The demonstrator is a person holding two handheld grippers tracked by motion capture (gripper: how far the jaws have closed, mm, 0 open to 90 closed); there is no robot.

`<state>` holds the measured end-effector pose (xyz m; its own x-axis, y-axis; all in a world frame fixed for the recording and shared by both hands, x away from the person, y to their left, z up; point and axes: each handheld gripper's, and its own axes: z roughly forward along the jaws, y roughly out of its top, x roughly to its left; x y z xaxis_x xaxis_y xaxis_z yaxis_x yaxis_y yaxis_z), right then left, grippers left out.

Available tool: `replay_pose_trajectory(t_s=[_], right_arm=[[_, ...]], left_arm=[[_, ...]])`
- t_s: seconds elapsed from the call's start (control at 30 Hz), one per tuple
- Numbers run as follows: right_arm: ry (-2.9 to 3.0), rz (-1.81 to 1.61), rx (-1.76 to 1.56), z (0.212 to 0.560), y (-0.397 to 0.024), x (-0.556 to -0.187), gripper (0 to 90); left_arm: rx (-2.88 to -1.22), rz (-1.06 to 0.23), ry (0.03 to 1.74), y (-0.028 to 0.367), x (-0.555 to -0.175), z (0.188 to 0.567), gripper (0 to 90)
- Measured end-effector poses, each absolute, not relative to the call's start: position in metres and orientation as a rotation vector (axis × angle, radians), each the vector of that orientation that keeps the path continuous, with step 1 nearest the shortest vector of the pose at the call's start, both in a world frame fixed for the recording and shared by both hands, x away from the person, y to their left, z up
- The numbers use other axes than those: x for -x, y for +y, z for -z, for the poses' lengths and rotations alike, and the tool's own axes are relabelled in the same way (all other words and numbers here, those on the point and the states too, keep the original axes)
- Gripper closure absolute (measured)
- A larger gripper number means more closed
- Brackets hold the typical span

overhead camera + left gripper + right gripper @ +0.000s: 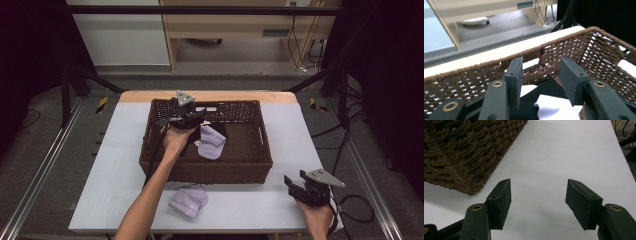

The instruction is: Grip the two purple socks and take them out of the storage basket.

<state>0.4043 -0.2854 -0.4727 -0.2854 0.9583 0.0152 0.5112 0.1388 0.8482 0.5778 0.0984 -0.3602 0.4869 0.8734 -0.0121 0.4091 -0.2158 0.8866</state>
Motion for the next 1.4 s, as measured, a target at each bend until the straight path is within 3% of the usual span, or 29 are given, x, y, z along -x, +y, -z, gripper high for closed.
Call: replay_pose_trajectory(t_s=[1.1, 1.23, 1.4], right_arm=[[1.879, -1.054, -1.405, 0.474, -0.284, -0.406, 37.2], [1.878, -1.057, -1.407, 0.474, -0.284, -0.406, 37.2], [1.874, -1.061, -1.405, 0.473, -0.285, -0.405, 37.3]], left_arm=[[-2.120, -0.569, 1.123, 0.076, -0.594, 0.407, 51.1], [-2.131, -0.520, 1.151, 0.076, -0.598, 0.409, 55.3], [-2.142, -0.428, 1.179, 0.077, -0.600, 0.409, 81.2]])
